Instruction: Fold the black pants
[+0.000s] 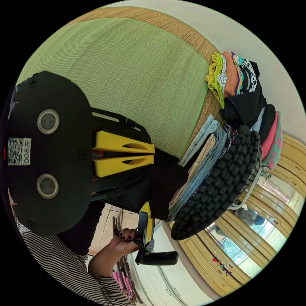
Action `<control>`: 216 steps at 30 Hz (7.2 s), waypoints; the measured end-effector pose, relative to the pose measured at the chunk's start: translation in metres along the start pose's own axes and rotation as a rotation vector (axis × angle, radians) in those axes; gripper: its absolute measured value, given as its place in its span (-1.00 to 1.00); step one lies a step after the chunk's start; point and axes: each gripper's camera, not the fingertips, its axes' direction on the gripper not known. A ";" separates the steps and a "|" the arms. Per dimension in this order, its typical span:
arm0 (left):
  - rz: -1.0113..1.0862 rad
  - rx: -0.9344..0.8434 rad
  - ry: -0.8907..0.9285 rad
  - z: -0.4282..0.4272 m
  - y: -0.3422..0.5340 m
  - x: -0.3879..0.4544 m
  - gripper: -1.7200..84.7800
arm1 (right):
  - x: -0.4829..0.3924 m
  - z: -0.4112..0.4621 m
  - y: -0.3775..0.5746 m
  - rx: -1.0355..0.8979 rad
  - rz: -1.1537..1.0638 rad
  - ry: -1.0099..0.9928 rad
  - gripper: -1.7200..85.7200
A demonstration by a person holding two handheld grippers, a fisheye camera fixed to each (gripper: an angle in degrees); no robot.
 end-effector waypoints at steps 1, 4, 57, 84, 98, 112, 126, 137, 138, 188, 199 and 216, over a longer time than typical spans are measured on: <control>0.001 -0.021 -0.011 0.005 -0.002 0.001 -0.95 | 0.001 0.004 -0.002 -0.011 0.005 0.013 -0.94; 0.000 -0.083 -0.056 0.018 -0.002 0.004 -0.95 | 0.009 0.024 -0.006 -0.067 0.052 0.055 -0.93; -0.858 0.220 -0.139 -0.379 0.519 -0.205 -0.82 | -0.476 0.505 -0.090 -0.686 -0.950 -0.314 -0.81; -0.740 0.354 -0.205 -0.541 0.606 -0.235 -0.86 | -0.569 0.655 -0.127 -0.746 -0.781 -0.434 -0.93; -0.430 0.238 0.117 -0.605 0.581 -0.343 -0.80 | -0.594 0.671 -0.142 -0.750 -0.836 -0.492 -0.95; -0.349 0.078 0.253 -0.612 0.556 -0.382 -0.89 | -0.594 0.641 -0.143 -0.577 -0.844 -0.424 -0.96; -0.511 0.090 0.248 -0.617 0.561 -0.404 -0.93 | -0.568 0.599 0.014 -0.835 -1.131 -0.144 -0.96; -0.575 0.113 0.274 -0.609 0.572 -0.399 -0.89 | -0.554 0.576 0.028 -0.825 -1.078 -0.173 -0.96; -0.582 0.125 0.278 -0.609 0.573 -0.398 -0.88 | -0.553 0.574 0.028 -0.822 -1.074 -0.175 -0.96; -0.667 0.220 -0.048 -0.600 0.614 -0.203 -0.96 | -0.432 0.471 -0.100 -0.404 -0.621 0.287 -0.96; -0.877 0.288 -0.175 -0.632 0.682 -0.194 -0.95 | -0.492 0.487 -0.091 -0.467 -0.788 0.045 -0.96; -1.419 0.463 -0.322 -0.707 0.881 -0.221 -0.79 | -0.575 0.611 -0.132 -0.706 -0.795 -0.237 -0.84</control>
